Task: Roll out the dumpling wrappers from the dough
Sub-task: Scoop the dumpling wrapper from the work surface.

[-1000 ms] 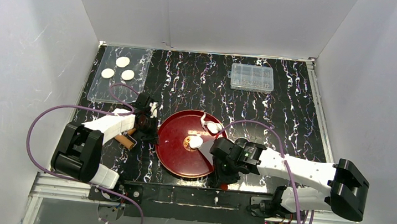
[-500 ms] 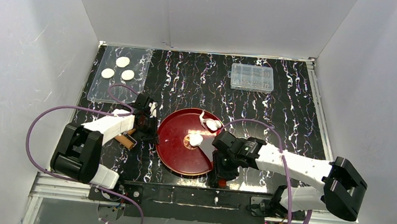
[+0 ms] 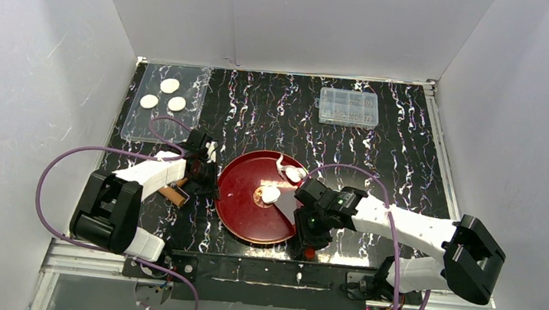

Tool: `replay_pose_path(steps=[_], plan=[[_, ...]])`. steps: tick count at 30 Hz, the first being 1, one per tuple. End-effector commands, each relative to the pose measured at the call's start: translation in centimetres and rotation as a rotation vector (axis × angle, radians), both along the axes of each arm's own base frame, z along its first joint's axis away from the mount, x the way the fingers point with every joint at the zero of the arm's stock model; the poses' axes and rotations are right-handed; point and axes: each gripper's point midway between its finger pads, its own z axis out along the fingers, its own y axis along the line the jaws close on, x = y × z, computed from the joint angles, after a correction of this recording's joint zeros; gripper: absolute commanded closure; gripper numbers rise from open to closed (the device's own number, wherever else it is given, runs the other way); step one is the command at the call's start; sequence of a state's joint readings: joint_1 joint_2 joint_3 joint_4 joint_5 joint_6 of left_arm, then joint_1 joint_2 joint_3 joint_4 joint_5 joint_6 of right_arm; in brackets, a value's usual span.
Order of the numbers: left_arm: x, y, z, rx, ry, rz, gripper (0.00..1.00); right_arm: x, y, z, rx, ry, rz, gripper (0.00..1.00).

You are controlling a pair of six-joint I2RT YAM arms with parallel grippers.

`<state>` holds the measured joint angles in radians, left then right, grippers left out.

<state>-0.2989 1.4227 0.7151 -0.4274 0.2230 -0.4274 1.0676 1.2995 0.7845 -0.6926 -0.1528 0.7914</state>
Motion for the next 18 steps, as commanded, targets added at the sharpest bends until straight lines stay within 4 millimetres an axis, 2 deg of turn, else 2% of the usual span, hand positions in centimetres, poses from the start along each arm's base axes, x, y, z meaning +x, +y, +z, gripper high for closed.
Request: replay_pose_path(steps=[1, 9, 13, 18], plan=[[-1.1, 0.1, 0.5, -0.004, 0.013, -0.029, 1.0, -1.5, 0.9, 1.5, 0.075, 0.065, 0.08, 0.99], [-1.1, 0.1, 0.4, -0.006, 0.018, -0.027, 1.0, -2.5, 0.5, 2.3, 0.103, 0.095, 0.093, 0.99], [-1.1, 0.1, 0.3, -0.007, 0.021, -0.025, 1.0, -2.0, 0.1, 1.6, 0.069, 0.07, 0.087, 0.99], [-1.1, 0.1, 0.5, -0.009, 0.02, -0.024, 1.0, -1.3, 1.0, 0.7, 0.058, 0.066, 0.089, 0.99]])
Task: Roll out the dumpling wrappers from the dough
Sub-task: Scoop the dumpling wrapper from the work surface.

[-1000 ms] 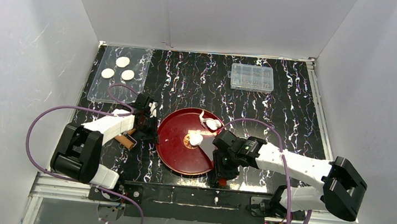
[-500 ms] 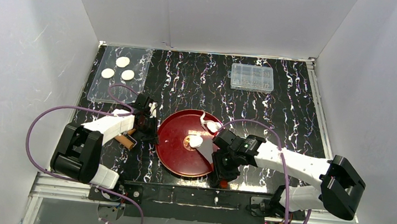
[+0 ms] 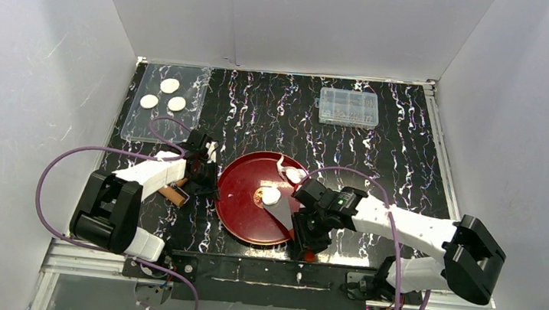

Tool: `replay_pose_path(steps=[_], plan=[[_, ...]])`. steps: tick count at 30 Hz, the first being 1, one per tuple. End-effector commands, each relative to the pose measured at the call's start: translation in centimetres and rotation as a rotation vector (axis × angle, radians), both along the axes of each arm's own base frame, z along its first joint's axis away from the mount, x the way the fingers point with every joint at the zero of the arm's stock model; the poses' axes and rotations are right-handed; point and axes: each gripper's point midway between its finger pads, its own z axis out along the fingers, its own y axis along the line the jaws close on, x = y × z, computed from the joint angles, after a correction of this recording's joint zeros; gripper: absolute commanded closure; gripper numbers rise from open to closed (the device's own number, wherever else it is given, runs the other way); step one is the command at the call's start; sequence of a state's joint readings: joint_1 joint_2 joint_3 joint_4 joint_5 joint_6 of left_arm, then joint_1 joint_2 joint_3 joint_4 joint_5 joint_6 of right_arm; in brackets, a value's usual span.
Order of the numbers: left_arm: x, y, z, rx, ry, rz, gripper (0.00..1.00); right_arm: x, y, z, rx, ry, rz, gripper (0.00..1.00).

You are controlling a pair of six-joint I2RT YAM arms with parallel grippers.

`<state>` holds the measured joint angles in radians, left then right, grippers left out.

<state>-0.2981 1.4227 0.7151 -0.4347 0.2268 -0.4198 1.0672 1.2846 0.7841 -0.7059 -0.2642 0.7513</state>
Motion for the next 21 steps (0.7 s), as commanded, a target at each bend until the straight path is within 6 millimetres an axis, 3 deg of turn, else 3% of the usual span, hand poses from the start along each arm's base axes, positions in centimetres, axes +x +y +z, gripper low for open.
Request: replay_pose_path(steps=[1, 21], plan=[[-0.9, 0.0, 0.5, -0.009, 0.013, -0.017, 1.0, 0.6, 0.7, -0.5, -0.007, -0.015, 0.018, 0.99], [-1.0, -0.3, 0.7, -0.031, 0.008, -0.028, 1.0, 3.3, 2.9, -0.8, -0.019, -0.05, 0.007, 0.99]])
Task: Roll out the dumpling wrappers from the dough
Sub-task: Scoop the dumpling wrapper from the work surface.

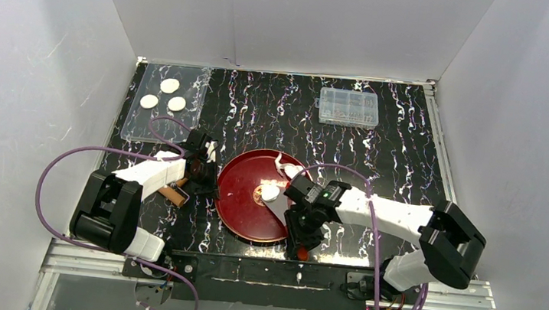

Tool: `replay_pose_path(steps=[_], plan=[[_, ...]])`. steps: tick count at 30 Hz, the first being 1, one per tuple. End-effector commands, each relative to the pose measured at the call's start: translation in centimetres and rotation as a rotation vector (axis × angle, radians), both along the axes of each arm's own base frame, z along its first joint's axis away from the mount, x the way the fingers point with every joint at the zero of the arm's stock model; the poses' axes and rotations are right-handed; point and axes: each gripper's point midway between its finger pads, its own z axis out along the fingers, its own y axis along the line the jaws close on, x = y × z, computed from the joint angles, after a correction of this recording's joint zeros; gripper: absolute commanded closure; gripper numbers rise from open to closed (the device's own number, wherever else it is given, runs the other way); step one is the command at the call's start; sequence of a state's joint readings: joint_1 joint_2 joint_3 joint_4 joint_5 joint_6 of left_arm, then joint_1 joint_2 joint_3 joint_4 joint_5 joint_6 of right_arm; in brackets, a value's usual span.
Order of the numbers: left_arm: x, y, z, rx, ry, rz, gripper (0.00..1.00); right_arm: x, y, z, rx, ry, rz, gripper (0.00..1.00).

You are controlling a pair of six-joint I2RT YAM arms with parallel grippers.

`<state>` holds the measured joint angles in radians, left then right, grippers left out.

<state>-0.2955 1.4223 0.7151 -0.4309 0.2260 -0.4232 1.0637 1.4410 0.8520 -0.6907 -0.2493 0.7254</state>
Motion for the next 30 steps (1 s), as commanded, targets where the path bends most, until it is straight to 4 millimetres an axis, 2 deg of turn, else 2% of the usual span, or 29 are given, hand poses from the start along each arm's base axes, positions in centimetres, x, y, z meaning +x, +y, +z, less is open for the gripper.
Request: replay_pose_path(steps=[1, 11, 30], plan=[[-1.2, -0.3, 0.6, -0.03, 0.014, -0.035, 1.0, 2.4, 1.7, 0.8, 0.049, -0.063, -0.013, 0.99], [-1.2, -0.4, 0.6, -0.033, 0.016, -0.039, 1.0, 4.3, 1.5, 0.7, 0.037, -0.084, -0.032, 0.99], [-1.2, -0.4, 0.7, -0.038, 0.01, -0.042, 1.0, 6.7, 3.7, 0.3, 0.03, -0.119, 0.002, 0.99]])
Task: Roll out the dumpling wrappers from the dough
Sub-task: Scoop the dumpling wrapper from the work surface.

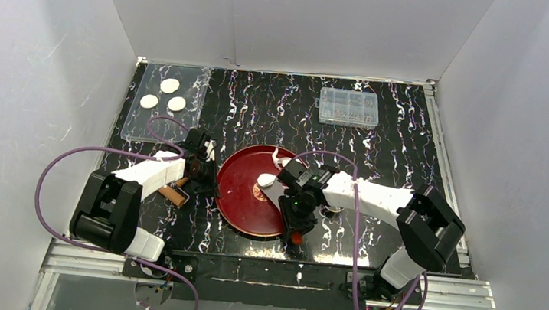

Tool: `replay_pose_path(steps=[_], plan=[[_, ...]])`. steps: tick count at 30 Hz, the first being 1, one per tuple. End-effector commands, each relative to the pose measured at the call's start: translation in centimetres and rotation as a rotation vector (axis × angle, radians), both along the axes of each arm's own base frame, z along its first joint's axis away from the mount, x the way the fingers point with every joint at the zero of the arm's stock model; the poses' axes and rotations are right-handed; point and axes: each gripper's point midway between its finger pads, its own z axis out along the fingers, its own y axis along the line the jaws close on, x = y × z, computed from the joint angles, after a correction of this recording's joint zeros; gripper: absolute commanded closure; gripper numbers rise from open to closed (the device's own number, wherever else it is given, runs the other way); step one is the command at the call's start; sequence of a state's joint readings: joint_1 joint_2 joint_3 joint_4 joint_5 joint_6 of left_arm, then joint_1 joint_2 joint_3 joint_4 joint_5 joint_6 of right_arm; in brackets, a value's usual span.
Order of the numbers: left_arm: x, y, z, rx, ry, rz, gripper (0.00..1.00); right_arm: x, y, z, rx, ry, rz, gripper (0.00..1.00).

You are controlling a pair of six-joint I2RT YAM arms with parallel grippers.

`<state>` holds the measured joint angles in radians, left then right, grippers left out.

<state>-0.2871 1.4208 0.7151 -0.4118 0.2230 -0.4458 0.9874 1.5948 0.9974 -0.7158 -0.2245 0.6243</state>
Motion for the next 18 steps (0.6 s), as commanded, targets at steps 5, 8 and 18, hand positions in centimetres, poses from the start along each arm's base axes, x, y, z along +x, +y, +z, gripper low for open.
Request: replay_pose_path(steps=[5, 8, 18], plan=[[-1.7, -0.4, 0.7, -0.027, 0.018, -0.07, 1.0, 2.6, 2.5, 0.3, 0.064, -0.074, -0.005, 0.99], [-1.7, -0.3, 0.7, -0.024, 0.014, -0.071, 1.0, 2.0, 1.9, 0.2, 0.054, -0.055, -0.014, 0.99], [-1.6, -0.2, 0.5, -0.017, 0.016, -0.066, 1.0, 1.8, 3.0, 2.8, 0.247, -0.176, 0.058, 0.99]])
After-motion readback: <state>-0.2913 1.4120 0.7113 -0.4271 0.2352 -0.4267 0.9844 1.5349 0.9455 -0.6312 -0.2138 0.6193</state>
